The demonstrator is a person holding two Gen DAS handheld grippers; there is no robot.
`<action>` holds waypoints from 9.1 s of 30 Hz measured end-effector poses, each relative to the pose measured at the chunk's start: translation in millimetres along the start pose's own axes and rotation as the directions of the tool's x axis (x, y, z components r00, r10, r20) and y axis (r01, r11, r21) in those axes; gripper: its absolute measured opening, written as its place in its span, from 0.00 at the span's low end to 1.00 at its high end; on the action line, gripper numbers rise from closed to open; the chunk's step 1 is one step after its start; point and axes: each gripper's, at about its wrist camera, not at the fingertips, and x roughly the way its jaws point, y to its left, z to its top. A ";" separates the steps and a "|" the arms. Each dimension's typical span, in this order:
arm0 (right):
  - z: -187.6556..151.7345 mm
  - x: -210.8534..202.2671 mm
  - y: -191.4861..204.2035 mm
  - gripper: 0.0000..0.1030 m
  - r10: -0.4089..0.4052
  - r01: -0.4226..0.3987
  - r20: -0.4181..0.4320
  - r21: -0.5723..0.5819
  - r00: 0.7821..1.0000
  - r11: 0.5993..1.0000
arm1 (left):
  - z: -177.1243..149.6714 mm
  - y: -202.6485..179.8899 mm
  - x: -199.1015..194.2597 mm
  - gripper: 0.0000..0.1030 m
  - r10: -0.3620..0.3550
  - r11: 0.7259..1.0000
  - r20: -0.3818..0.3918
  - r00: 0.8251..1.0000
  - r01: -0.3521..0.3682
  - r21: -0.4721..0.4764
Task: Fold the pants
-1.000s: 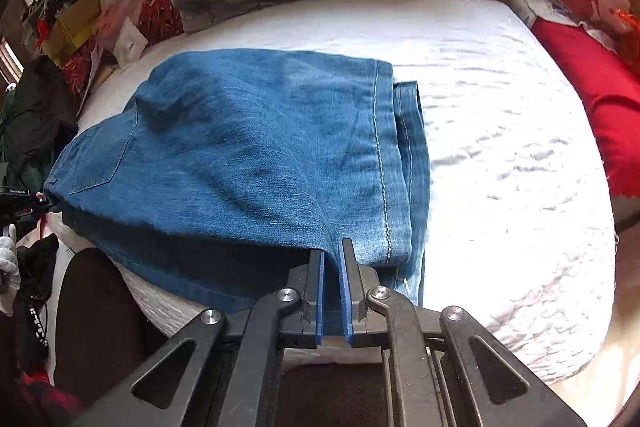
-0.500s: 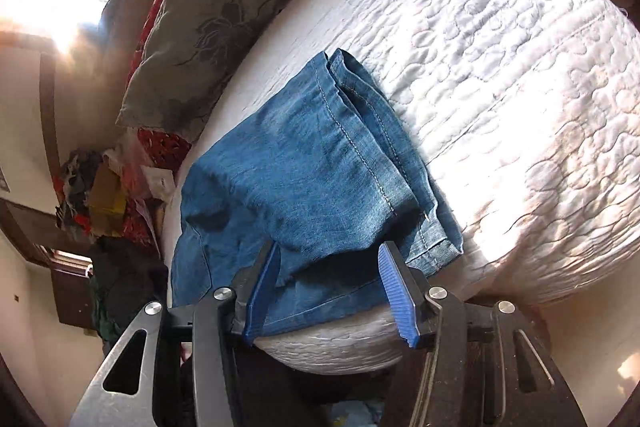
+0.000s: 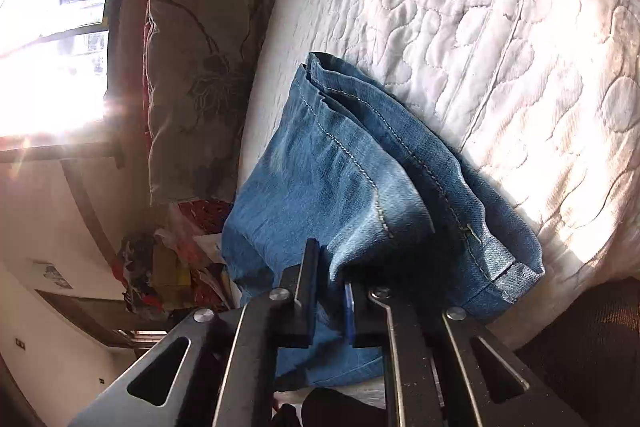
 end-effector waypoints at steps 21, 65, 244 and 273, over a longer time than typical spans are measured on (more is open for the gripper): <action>-9.2 -4.7 4.9 0.51 -0.158 0.158 0.009 -0.148 0.987 0.976 | -10.8 30.1 -6.7 0.17 -0.028 1.000 -0.065 0.998 0.027 -0.011; -70.6 3.3 73.7 0.59 -0.494 0.394 0.151 -0.810 0.856 0.434 | -37.4 17.2 4.7 0.19 -0.088 0.995 -0.112 0.990 0.081 -0.064; -11.8 -38.1 -29.8 0.15 -0.281 0.269 -0.006 -0.259 0.960 0.927 | 27.1 49.5 18.4 0.13 -0.016 0.994 -0.169 0.985 -0.003 -0.110; 105.5 81.5 65.6 0.28 -0.373 0.346 0.071 -0.564 0.925 0.750 | 71.1 -41.3 42.3 0.32 0.168 0.983 -0.152 0.974 -0.153 0.106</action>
